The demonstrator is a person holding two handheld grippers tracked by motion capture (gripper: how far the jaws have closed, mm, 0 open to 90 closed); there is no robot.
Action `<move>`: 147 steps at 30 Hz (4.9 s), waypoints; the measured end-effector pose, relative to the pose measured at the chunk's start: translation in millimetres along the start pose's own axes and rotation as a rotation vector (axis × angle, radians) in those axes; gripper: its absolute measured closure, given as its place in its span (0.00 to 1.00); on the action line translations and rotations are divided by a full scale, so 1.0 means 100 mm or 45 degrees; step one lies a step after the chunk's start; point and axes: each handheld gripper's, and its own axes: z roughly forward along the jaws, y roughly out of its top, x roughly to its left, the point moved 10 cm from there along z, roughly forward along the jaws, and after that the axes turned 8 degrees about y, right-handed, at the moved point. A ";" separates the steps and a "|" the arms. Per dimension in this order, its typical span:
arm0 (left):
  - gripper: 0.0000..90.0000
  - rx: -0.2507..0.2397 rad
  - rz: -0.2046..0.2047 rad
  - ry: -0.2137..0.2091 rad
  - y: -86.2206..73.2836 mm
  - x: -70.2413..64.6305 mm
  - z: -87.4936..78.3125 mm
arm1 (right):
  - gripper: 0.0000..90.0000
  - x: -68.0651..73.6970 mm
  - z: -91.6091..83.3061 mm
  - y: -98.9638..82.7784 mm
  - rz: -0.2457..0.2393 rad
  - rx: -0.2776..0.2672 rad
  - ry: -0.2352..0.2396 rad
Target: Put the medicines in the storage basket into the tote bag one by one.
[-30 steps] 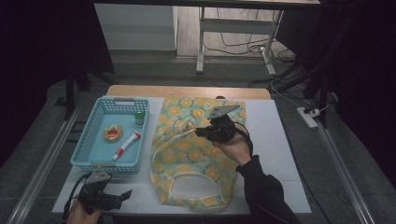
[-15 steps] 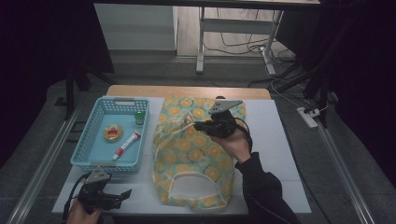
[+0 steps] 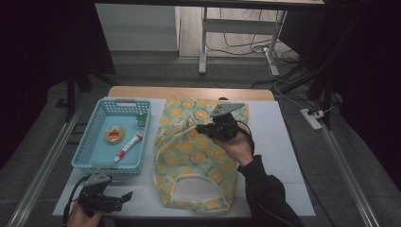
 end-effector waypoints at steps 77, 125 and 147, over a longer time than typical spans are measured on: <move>0.00 -0.135 0.023 -0.119 0.40 0.07 -0.27 | 1.00 -0.10 -0.02 -0.05 0.046 -0.018 -0.002; 0.01 -0.026 -0.044 -0.003 1.10 0.76 0.22 | 1.00 -0.12 -0.05 -0.02 0.042 -0.042 -0.013; 0.00 0.059 -0.082 0.083 1.31 1.12 0.39 | 1.00 -0.12 -0.04 -0.03 0.044 -0.041 -0.011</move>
